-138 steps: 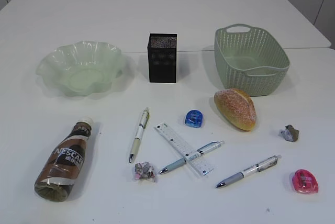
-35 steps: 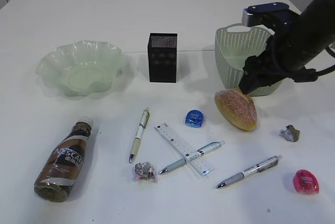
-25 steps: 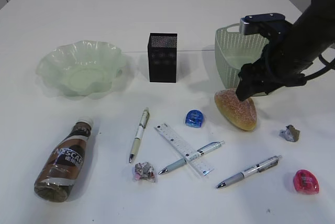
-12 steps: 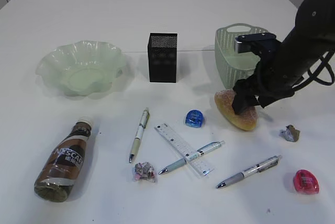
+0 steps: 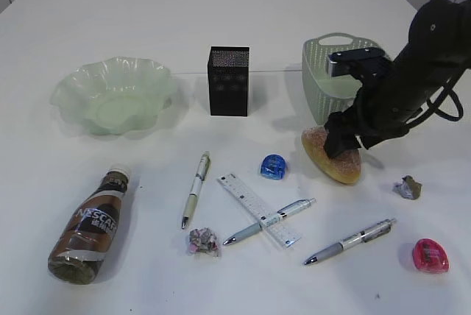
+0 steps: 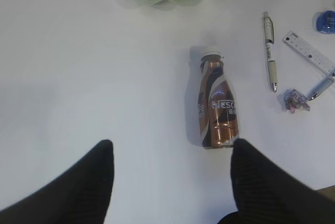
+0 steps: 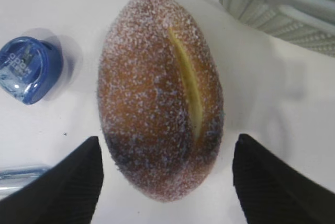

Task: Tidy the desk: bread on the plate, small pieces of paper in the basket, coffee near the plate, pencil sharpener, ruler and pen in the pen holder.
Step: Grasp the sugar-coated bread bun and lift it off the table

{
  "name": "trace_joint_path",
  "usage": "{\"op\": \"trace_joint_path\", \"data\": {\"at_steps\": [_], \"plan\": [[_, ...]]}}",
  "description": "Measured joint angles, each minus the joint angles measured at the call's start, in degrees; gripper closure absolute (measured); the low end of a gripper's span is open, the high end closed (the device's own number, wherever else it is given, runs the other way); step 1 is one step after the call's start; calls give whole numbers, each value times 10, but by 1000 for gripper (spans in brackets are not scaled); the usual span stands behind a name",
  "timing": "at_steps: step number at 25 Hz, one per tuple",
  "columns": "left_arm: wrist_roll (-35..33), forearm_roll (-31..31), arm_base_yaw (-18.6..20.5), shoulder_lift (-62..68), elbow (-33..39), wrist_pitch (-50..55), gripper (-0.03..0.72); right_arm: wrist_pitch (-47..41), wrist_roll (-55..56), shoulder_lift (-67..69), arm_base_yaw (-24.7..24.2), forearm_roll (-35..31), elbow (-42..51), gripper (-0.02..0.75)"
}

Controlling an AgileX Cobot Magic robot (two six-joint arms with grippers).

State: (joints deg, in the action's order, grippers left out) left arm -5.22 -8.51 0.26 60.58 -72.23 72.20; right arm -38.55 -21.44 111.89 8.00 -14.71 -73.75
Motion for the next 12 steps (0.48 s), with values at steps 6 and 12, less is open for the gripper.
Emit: {"op": "trace_joint_path", "data": {"at_steps": [6,12], "plan": [[0,0,0,0,0,0,197,1,0,18,0,1,-5,141],[0,0,0,0,0,0,197,9,0,29,0,1,-6,140]]}}
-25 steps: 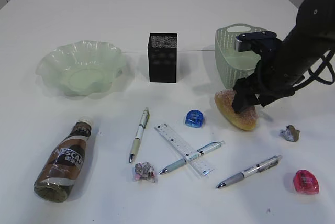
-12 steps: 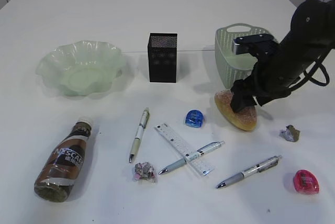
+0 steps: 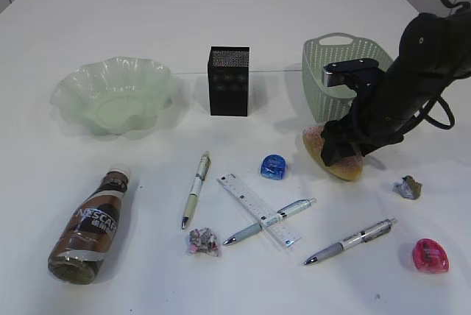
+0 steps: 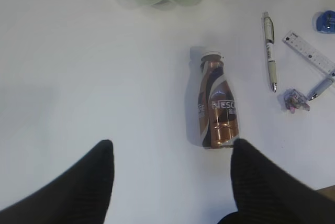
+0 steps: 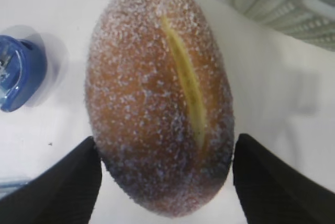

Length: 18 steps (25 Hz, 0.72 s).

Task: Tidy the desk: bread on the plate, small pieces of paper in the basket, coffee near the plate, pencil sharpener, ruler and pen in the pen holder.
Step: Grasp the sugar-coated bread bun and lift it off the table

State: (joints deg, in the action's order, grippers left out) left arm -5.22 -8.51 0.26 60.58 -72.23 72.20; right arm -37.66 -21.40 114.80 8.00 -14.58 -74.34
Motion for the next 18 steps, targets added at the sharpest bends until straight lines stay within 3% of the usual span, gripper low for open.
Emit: {"op": "trace_joint_path", "data": {"at_steps": [14,17,18], "plan": [[0,0,0,0,0,0,197,14,1,19,0,-6,-9,143],[0,0,0,0,0,0,197,12,1,20,0,-7,-12,162],[0,0,0,0,0,0,197,10,1,21,0,-7,-13,207]]}}
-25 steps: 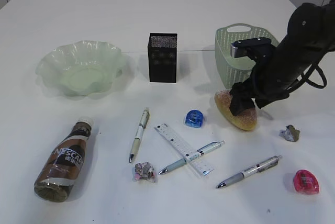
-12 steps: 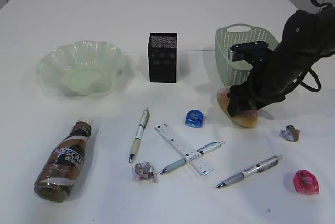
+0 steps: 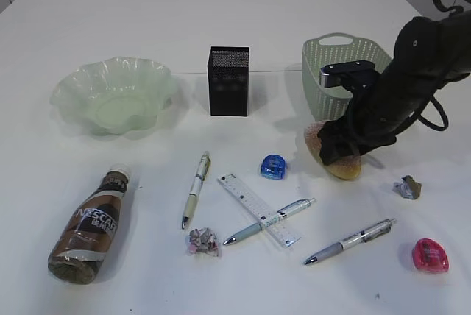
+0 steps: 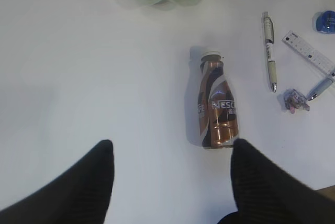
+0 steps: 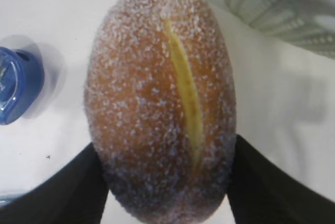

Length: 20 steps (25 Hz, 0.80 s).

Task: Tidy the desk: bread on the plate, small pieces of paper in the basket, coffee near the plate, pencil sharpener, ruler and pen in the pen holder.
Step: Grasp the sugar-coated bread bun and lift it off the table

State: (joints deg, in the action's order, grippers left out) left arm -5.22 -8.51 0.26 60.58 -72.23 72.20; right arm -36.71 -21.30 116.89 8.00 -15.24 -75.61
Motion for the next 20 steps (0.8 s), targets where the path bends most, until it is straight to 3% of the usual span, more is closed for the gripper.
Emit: {"op": "trace_joint_path", "data": {"at_steps": [2,7,20], "plan": [[0,0,0,0,0,0,197,-1,0,0,0,0,-1,288],[0,0,0,0,0,0,207,-7,0,0,0,-3,-1,408],[0,-14,0,0,0,0,232,-74,0,-1,0,-11,-6,438]]}}
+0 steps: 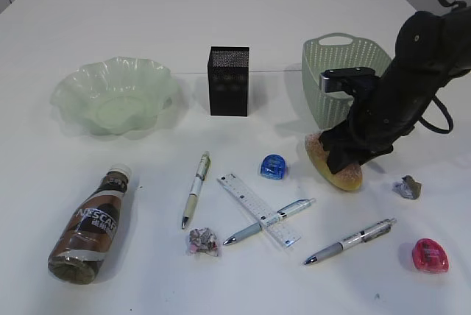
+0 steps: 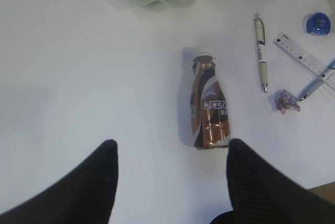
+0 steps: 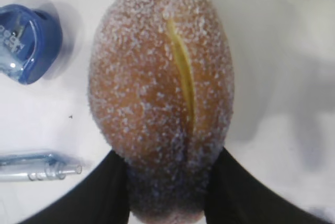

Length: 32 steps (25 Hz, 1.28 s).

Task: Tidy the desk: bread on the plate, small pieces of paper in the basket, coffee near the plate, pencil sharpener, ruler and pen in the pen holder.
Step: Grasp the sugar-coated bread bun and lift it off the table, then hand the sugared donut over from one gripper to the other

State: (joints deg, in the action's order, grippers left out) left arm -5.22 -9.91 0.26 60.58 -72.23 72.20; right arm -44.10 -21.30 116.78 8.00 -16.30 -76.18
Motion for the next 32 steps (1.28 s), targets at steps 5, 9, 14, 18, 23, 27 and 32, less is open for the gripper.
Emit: {"op": "trace_joint_path", "data": {"at_steps": [5,9,14,18,23,27,32], "plan": [[0,0,0,0,0,0,232,-40,6,-11,0,0,0,439],[0,-4,0,0,0,0,232,-74,12,-24,0,1,1,440],[0,-12,0,0,0,0,232,-105,19,-60,0,1,3,442],[0,-18,0,0,0,0,232,-128,21,-94,0,-11,4,442],[0,-23,0,0,0,0,232,-173,23,-144,0,-39,5,442],[0,-24,0,0,0,0,233,-202,23,-181,0,-67,5,442],[0,-25,0,0,0,0,233,-218,-19,-229,0,-151,5,442]]}}
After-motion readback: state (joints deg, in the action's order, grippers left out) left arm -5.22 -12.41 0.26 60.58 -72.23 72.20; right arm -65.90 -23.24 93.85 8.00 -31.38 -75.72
